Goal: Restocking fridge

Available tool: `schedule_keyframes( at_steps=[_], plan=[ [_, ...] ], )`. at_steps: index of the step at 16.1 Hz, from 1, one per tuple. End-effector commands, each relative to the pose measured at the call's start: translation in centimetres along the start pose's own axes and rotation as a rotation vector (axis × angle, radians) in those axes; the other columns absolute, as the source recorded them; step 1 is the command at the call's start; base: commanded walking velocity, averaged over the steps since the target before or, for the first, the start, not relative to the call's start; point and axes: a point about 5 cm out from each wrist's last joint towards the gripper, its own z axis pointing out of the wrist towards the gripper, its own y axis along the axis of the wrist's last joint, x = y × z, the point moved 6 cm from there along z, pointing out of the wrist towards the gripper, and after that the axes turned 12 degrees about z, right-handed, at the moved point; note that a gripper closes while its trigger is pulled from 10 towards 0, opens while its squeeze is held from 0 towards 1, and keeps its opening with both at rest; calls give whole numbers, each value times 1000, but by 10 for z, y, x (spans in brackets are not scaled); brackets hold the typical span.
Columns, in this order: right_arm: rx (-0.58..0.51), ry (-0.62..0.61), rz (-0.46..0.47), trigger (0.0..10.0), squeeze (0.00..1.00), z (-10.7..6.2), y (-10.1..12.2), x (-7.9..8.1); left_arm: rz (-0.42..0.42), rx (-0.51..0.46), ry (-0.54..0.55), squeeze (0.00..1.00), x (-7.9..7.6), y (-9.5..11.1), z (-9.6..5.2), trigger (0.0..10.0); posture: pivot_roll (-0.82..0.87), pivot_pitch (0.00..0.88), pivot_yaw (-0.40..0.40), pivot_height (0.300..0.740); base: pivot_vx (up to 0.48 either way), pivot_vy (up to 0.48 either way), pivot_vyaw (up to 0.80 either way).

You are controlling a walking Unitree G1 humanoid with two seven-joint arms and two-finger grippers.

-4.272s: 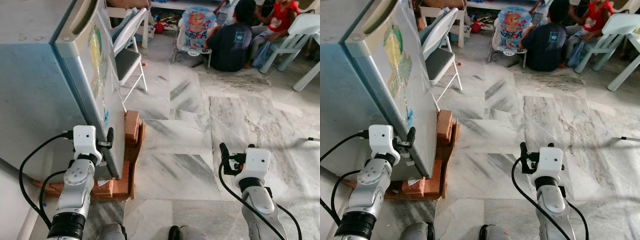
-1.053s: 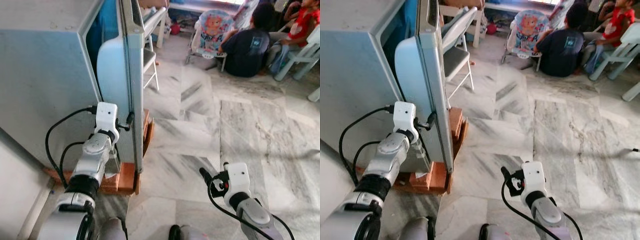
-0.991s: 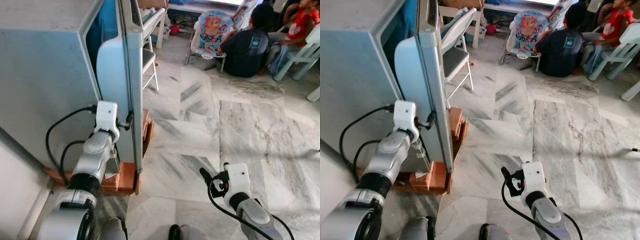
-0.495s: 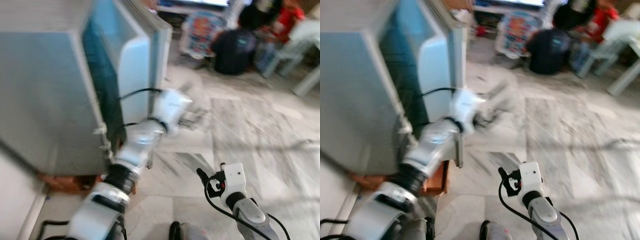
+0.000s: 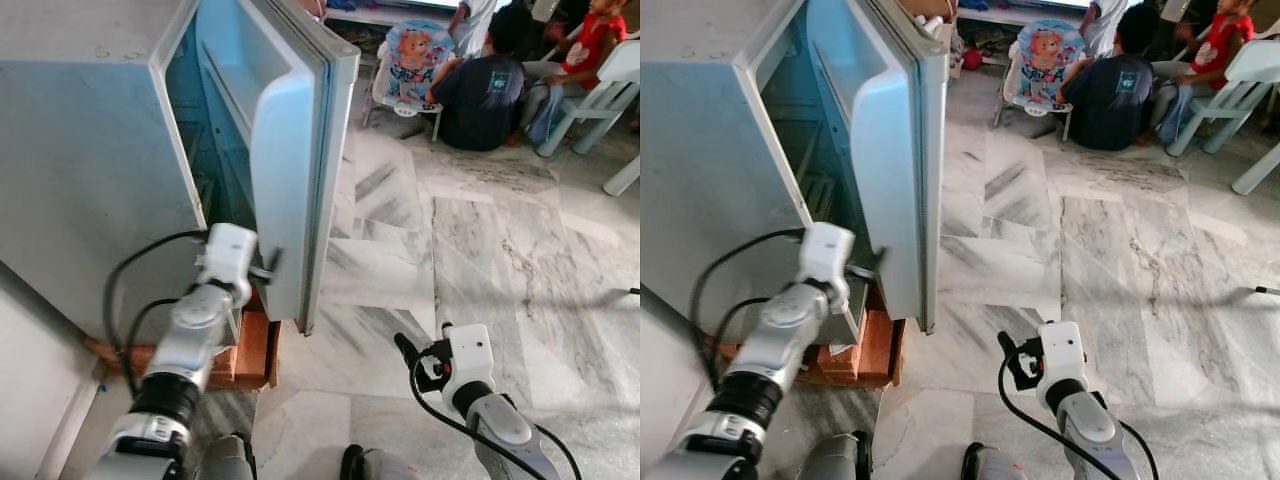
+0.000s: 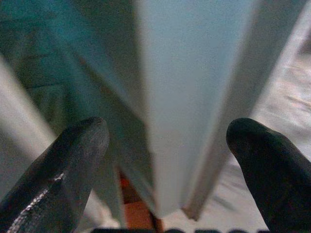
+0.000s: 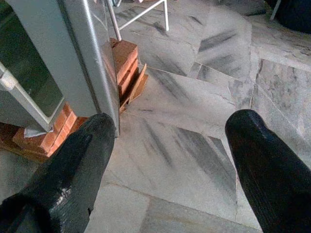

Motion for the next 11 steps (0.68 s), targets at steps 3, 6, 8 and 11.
schedule_keyframes(
  at_steps=[3,6,8,11],
  plan=[
    [14,-23,-9,10000,0,-3,-4,-7,-115,-28,85,0,21,3,-5,10000,12,82,-56,740,0,0,0],
    [20,-36,-7,10000,0,-5,-6,-11,-121,-19,89,0,25,-8,-18,10000,18,85,-57,740,0,0,0],
    [25,-29,-11,10000,0,-4,-6,-11,-135,-15,54,0,20,-12,-23,10000,22,87,-62,740,0,0,0],
    [33,-25,-17,10000,0,-3,-7,-11,-146,-32,19,0,15,-7,-25,10000,27,85,-69,740,0,0,0]
  ],
)
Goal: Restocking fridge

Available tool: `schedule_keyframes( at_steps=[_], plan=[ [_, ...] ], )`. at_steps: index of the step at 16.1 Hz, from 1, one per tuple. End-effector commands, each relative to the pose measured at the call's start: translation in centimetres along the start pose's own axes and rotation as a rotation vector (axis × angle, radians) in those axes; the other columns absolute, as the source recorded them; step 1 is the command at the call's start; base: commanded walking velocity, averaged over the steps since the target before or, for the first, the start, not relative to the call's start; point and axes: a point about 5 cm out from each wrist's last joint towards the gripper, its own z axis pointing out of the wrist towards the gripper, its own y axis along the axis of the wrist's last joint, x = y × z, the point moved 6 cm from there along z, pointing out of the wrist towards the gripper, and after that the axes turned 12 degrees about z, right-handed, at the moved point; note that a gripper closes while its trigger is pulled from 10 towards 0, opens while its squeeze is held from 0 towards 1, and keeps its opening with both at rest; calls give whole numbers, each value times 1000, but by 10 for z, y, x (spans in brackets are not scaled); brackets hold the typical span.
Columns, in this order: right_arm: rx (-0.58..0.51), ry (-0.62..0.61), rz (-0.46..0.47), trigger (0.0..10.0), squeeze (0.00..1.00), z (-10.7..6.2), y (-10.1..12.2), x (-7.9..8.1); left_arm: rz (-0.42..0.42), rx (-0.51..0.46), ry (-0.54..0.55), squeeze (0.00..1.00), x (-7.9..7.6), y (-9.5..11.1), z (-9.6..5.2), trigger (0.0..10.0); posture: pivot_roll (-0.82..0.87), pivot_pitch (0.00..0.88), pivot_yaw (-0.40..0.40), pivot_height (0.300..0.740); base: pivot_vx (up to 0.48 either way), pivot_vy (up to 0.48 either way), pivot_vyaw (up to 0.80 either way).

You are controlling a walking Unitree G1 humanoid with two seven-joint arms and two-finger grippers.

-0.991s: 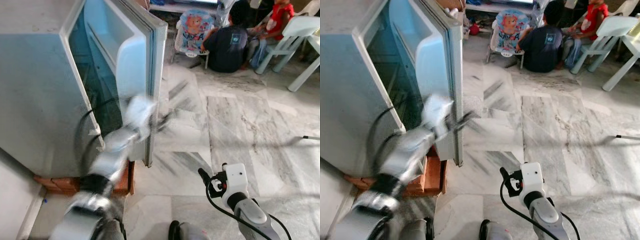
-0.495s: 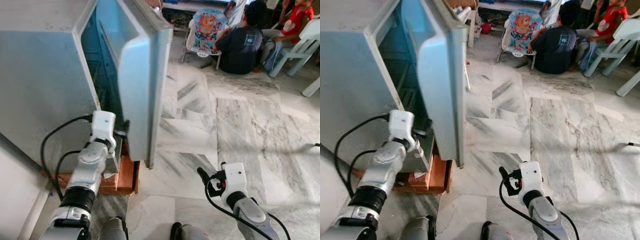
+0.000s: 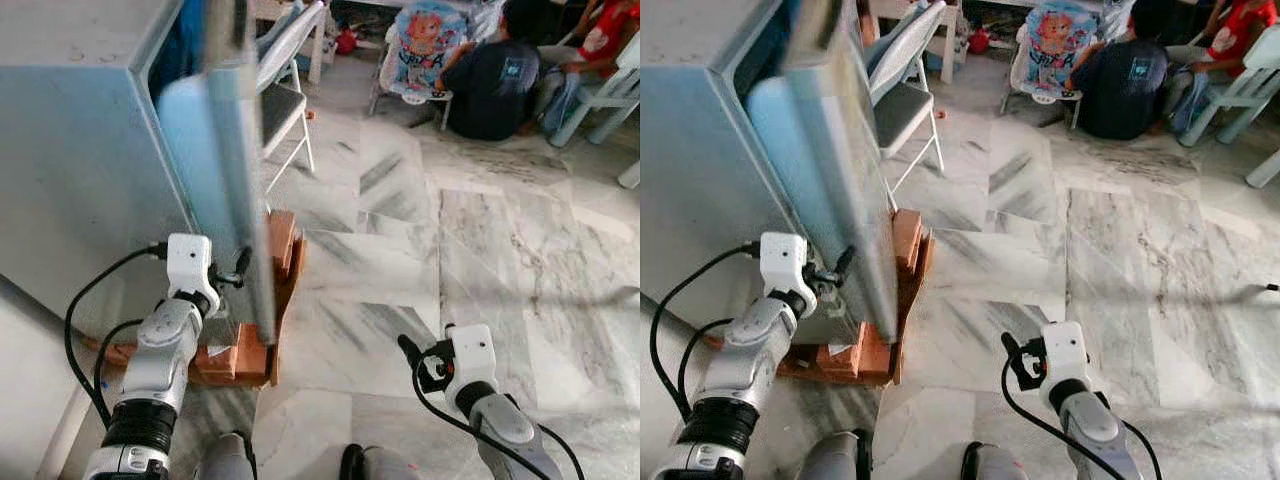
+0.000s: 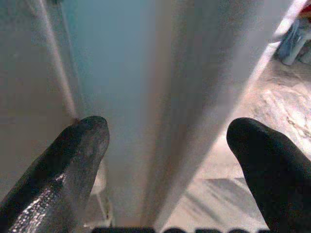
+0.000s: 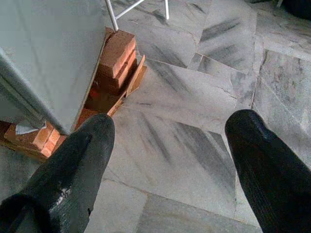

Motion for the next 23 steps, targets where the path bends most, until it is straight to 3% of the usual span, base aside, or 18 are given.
schedule_keyframes(
  at_steps=[1,8,9,12,15,16,17,18,19,20,21,22,23],
  plan=[
    [22,-10,-13,10000,0,-1,-5,-5,15,4,-11,0,-3,1,1,10000,22,84,-70,740,0,0,0],
    [18,-20,-15,10000,0,-2,-4,-7,54,-1,37,0,9,11,17,10000,7,79,-66,740,0,0,0],
    [17,-22,-15,10000,0,-2,-4,-7,61,-20,48,0,12,20,25,10000,6,79,-68,740,0,0,0],
    [17,-21,-15,10000,0,-1,-4,-6,70,-35,58,0,13,28,31,10000,5,78,-69,740,0,0,0],
    [15,-21,-17,10000,0,0,-3,-5,60,-28,177,0,21,49,50,10000,5,77,-69,740,0,0,0],
    [21,-16,-16,10000,0,1,-4,-4,35,-46,167,0,11,66,61,10000,5,77,-67,740,0,0,0],
    [31,-11,-18,10000,0,2,-5,-3,35,-75,115,0,-7,81,68,10000,4,75,-64,740,0,0,0],
    [54,-3,-16,10000,0,3,-9,-1,58,-162,-64,0,-61,115,77,10000,0,71,-54,740,0,0,0],
    [67,2,-14,10000,0,3,-12,0,58,-255,-315,0,-134,145,68,10000,3,63,-48,740,0,0,0],
    [86,9,-15,10000,0,6,-15,3,63,-427,-771,0,-256,187,11,10000,-8,55,-43,740,0,0,0],
    [89,13,-17,10000,0,8,-16,5,38,-459,-895,0,-282,195,-11,10000,-15,52,-41,740,0,0,0],
    [91,17,-23,10000,0,9,-16,6,41,-469,-930,0,-291,195,-17,10000,-17,52,-41,740,0,0,0],
    [92,21,-29,10000,0,10,-16,8,90,-463,-889,0,-283,187,-6,10000,-12,54,-39,740,0,0,0]
  ],
)
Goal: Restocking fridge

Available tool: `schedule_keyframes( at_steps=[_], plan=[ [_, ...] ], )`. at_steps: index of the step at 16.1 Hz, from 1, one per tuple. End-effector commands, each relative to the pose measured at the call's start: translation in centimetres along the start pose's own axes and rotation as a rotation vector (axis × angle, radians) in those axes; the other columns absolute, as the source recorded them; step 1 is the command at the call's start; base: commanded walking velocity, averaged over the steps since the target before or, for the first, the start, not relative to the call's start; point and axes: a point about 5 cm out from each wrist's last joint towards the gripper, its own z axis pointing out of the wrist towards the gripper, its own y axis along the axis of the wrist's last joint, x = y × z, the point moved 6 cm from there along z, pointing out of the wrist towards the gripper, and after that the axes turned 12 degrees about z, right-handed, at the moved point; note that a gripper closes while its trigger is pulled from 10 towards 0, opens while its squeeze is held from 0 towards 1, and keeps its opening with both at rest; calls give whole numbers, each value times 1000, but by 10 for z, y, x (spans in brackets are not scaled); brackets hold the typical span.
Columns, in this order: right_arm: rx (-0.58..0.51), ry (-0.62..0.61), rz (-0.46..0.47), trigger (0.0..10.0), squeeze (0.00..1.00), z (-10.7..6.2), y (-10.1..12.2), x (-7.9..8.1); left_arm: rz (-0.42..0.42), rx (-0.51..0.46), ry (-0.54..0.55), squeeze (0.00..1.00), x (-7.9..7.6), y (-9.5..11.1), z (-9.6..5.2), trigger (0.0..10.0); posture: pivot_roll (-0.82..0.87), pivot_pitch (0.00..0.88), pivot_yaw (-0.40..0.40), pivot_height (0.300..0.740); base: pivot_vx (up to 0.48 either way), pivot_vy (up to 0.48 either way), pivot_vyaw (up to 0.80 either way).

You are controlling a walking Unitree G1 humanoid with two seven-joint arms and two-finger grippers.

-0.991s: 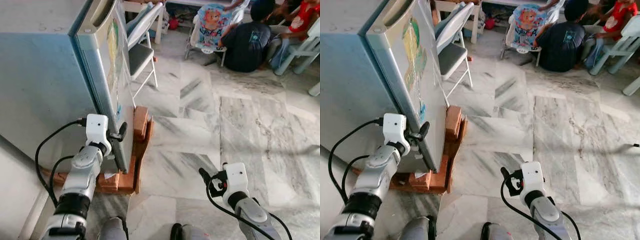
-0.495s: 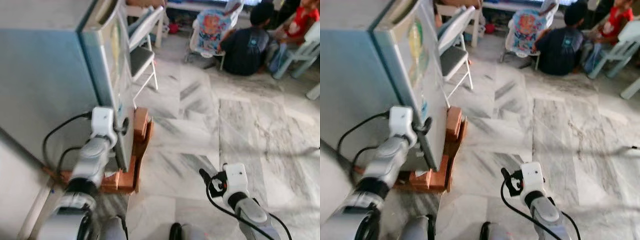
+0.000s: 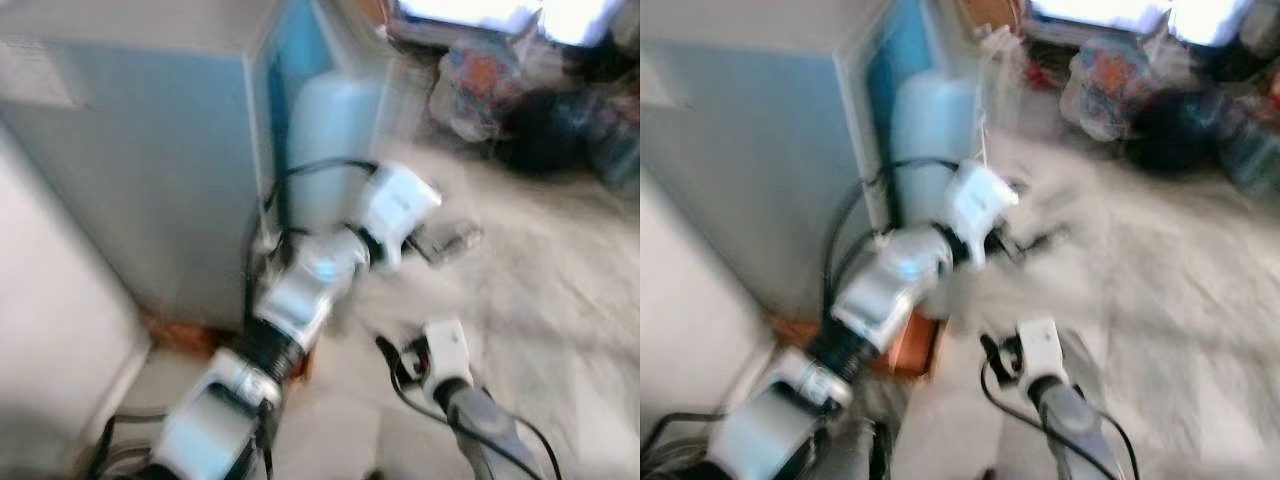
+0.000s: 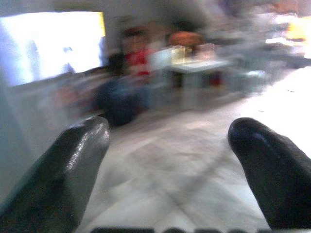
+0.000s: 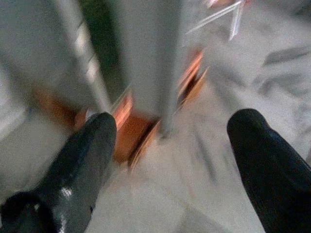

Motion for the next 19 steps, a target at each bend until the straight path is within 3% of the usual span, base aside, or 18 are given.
schedule_keyframes(
  at_steps=[1,2,3,6,7,8,10,11,12,14,16,19],
  plan=[
    [13,-31,3,10000,0,-3,-3,-10,-74,-54,-30,0,-26,22,31,10000,-9,55,-39,740,0,0,0],
    [20,-38,30,10000,0,-3,-5,-13,-10,53,84,0,17,-15,7,10000,-1,57,-38,740,0,0,0],
    [20,-35,31,10000,0,-2,-5,-12,-18,87,123,0,27,-27,-3,10000,10,57,-35,740,0,0,0],
    [20,-26,30,10000,0,1,-6,-8,-112,220,307,0,63,-81,-69,10000,36,64,-43,740,0,0,0],
    [20,-24,30,10000,0,1,-6,-8,-119,233,338,0,66,-88,-79,10000,37,67,-45,740,247,0,0],
    [25,-17,29,10000,0,-1,-7,-8,-116,256,378,0,64,-104,-107,10000,41,72,-50,740,266,0,0],
    [7,-37,45,10000,0,-2,-3,-13,-126,286,436,0,64,-117,-139,10000,41,78,-52,740,324,0,0],
    [3,-38,50,10000,0,-2,-2,-14,-120,296,450,0,64,-119,-145,10000,41,78,-52,740,334,0,0],
    [-2,-44,52,10000,0,-2,-1,-15,-126,334,504,0,65,-127,-169,10000,47,84,-52,740,334,0,-694],
    [-5,-45,47,10000,0,-2,1,-16,-139,372,561,0,65,-134,-193,10000,54,88,-54,740,345,0,-672],
    [-12,-40,37,10000,0,0,5,-17,-115,396,583,0,61,-134,-208,10000,69,90,-55,740,420,0,0],
    [-19,-42,29,10000,0,2,8,-18,-129,403,602,0,55,-131,-211,10000,79,90,-55,740,365,-225,0]
  ],
)
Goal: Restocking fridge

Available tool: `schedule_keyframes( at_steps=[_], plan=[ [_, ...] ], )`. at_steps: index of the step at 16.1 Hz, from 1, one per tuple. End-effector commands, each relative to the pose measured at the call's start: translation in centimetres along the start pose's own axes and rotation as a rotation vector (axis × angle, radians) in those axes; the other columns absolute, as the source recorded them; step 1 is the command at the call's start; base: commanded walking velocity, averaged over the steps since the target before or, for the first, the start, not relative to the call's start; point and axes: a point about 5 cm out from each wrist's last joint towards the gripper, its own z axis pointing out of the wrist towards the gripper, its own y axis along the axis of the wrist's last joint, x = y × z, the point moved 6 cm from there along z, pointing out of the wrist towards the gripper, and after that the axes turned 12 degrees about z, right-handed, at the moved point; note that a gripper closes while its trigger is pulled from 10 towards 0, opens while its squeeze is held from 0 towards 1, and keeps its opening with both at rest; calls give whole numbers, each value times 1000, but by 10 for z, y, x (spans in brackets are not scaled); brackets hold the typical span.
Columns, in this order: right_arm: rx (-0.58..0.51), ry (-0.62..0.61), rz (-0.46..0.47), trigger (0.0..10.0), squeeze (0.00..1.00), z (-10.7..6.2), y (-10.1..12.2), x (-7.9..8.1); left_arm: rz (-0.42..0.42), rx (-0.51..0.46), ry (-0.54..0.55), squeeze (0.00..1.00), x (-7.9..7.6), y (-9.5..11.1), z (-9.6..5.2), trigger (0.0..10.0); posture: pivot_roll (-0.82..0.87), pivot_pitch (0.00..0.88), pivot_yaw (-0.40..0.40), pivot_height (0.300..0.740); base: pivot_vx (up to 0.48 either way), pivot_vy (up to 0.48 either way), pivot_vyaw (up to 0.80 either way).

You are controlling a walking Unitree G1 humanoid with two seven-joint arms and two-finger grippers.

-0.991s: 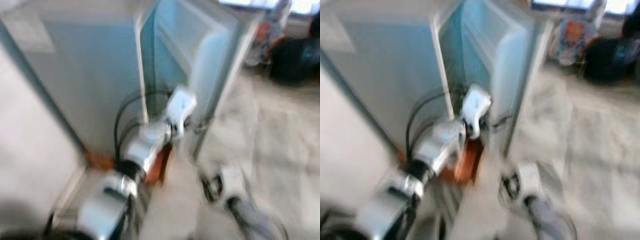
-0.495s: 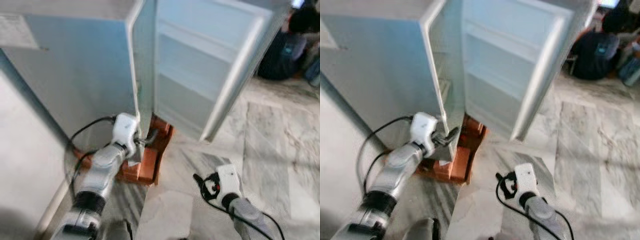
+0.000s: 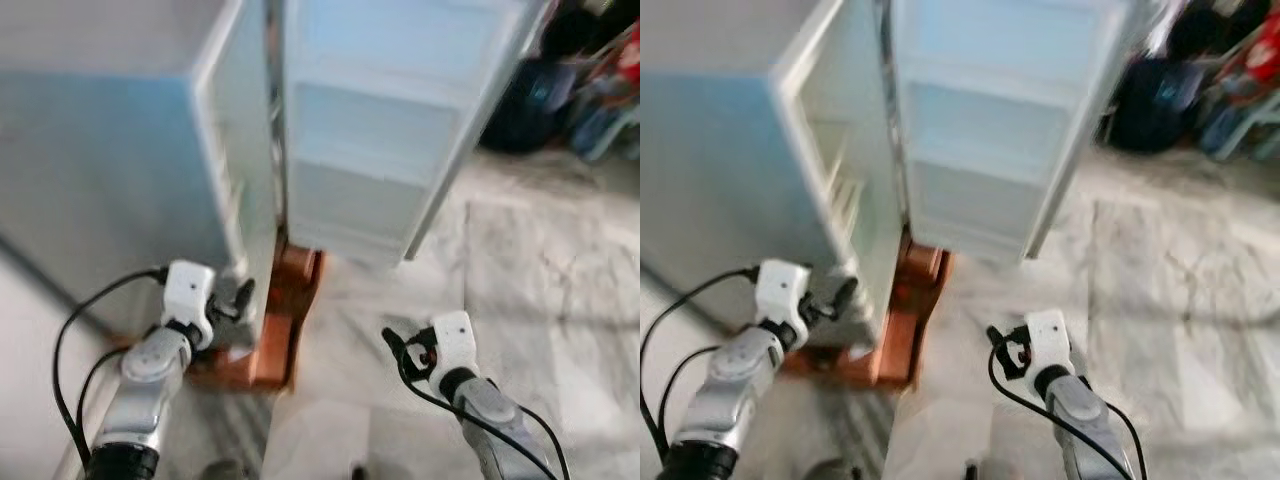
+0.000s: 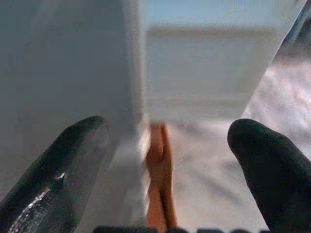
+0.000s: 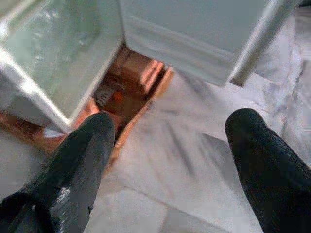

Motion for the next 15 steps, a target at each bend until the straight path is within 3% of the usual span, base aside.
schedule_keyframes(
  at_steps=[1,7,11,15],
  plan=[
    [17,-35,-4,10000,0,-3,-4,-12,-12,-5,-40,0,-16,4,0,10000,79,90,-55,740,322,-352,0],
    [31,-30,-8,10000,0,-1,-8,-11,-20,35,-57,0,-21,-3,-12,10000,84,90,-50,740,0,-462,0],
    [25,-27,-5,10000,0,3,-6,-10,-6,37,-58,0,-17,1,-9,10000,97,82,-41,740,0,-478,0],
    [-25,-29,-7,10000,0,9,9,-7,99,57,-131,0,-17,6,-15,10000,102,98,-45,740,90,-427,0]
  ],
)
